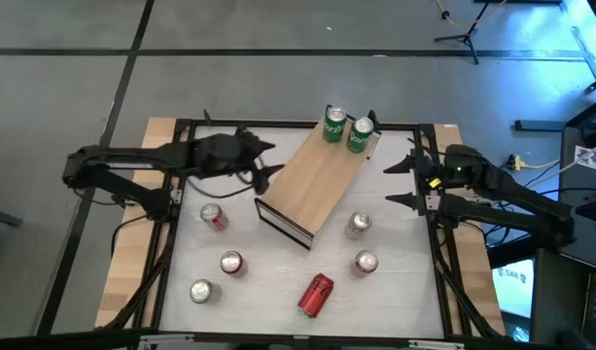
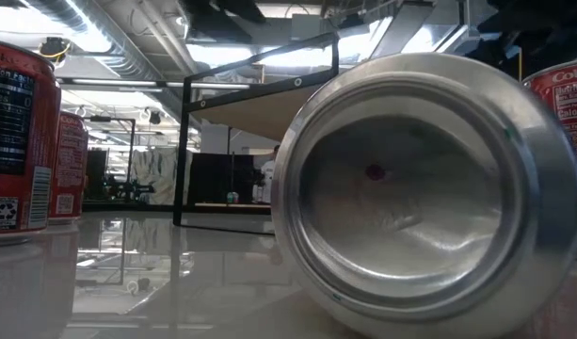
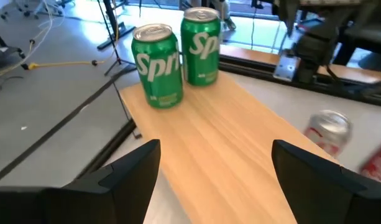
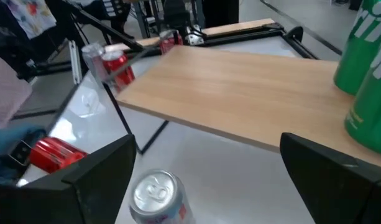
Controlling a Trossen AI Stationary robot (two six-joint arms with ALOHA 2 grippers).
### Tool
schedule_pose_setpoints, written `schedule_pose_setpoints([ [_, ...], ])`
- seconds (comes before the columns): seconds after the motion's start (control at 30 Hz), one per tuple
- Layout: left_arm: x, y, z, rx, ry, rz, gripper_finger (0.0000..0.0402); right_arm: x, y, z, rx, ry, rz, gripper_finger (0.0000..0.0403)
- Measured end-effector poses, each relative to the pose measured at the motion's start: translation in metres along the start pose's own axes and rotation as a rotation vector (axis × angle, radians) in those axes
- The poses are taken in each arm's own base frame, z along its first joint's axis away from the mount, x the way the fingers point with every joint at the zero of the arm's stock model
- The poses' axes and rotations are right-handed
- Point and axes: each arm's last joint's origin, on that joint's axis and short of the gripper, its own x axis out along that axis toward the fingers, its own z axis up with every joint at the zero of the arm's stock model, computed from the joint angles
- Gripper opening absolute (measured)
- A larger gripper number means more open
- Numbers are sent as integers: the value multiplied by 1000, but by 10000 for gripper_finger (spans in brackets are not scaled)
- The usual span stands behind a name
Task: Place canned beverage on shelf
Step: Put the right red-silver soda can on the shelf
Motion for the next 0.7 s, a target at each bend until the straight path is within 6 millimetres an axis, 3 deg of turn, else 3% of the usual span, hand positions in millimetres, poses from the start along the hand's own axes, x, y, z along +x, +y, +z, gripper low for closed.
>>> schedule_pose_setpoints([
  [0.23, -31, -15, -2, 11, -5, -37, 298, -2, 3, 12, 52, -10, 57, 392],
  [0.7, -40, -33, -6, 44, -15, -72, 298, 41, 32, 30, -7, 176, 132, 392],
])
